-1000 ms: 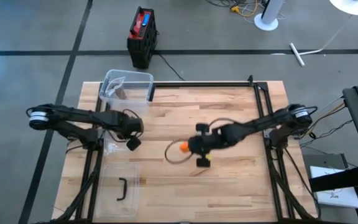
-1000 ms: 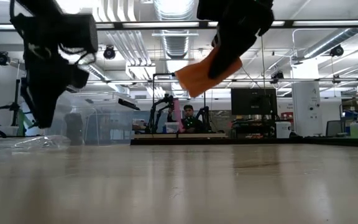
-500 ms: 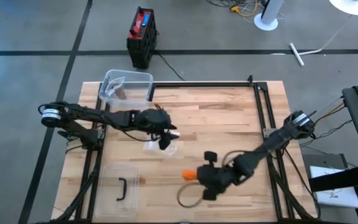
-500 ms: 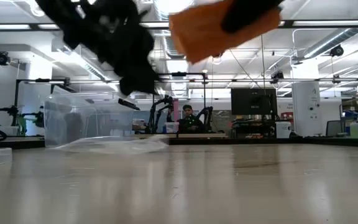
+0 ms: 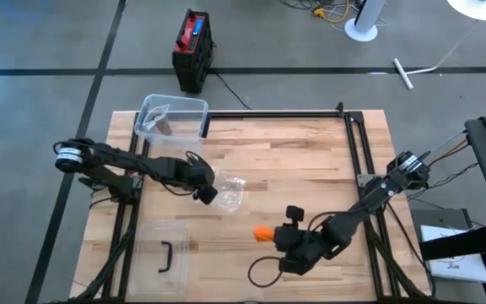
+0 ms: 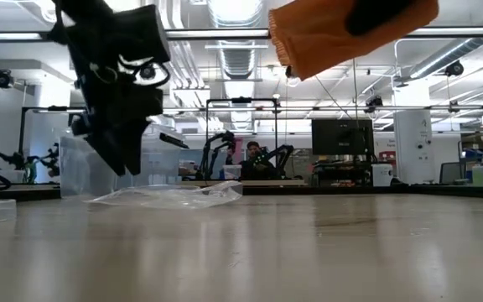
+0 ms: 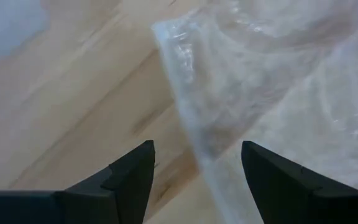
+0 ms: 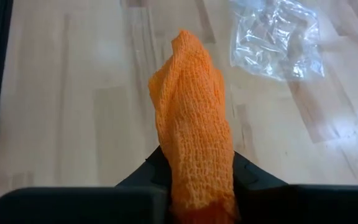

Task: Roll bandage
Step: Put the rolled orange bandage into the zip bag

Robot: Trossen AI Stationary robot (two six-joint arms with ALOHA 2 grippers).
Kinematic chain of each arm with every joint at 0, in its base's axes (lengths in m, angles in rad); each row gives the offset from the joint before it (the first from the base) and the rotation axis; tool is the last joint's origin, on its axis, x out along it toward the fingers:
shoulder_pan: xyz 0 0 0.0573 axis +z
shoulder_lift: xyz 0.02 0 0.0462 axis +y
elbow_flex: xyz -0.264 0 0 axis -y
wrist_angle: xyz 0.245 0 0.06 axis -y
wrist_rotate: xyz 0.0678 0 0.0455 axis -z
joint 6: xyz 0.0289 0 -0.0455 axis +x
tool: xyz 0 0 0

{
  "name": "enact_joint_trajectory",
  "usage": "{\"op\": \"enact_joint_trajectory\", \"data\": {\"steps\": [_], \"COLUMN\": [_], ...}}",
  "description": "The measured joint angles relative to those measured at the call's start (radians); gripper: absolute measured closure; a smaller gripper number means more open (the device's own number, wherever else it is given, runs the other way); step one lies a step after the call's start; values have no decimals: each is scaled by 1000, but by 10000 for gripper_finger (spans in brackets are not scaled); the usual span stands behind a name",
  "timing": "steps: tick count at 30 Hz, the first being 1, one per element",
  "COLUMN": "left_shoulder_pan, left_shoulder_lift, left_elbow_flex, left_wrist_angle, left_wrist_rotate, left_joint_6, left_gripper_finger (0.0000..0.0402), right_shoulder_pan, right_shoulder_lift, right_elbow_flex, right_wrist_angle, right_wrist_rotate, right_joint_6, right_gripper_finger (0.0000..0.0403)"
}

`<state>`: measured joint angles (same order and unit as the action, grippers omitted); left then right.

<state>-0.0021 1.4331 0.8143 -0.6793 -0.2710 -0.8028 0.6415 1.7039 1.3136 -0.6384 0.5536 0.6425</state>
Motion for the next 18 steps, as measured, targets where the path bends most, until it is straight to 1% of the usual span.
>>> {"op": "enact_joint_trajectory", "data": {"steps": [4, 8, 13, 15, 16, 18], "left_shoulder_pan": [27, 56, 52, 51, 51, 51], "left_shoulder_lift": [20, 57, 77, 85, 91, 96], "left_elbow_flex": [-86, -127, -127, -121, -121, -121], "left_wrist_angle": [195, 241, 293, 333, 362, 394], "left_wrist_rotate": [57, 52, 47, 34, 28, 26], "left_joint_6": [-27, -65, -4, 43, 61, 93], "left_gripper_finger": [171, 171, 173, 186, 199, 238], "right_shoulder_pan": [-21, -29, -46, -56, -61, -69], "right_shoulder_lift": [0, 0, 0, 0, 0, -3], "right_elbow_flex": [0, 2, 6, 6, 6, 6], "right_wrist_angle": [0, 0, 0, 2, 2, 6], "right_wrist_rotate": [-1, -2, -3, -3, -3, -4], "right_joint_6": [-6, -21, -63, -68, -69, -84], "right_gripper_finger": [349, 349, 349, 349, 349, 349]}}
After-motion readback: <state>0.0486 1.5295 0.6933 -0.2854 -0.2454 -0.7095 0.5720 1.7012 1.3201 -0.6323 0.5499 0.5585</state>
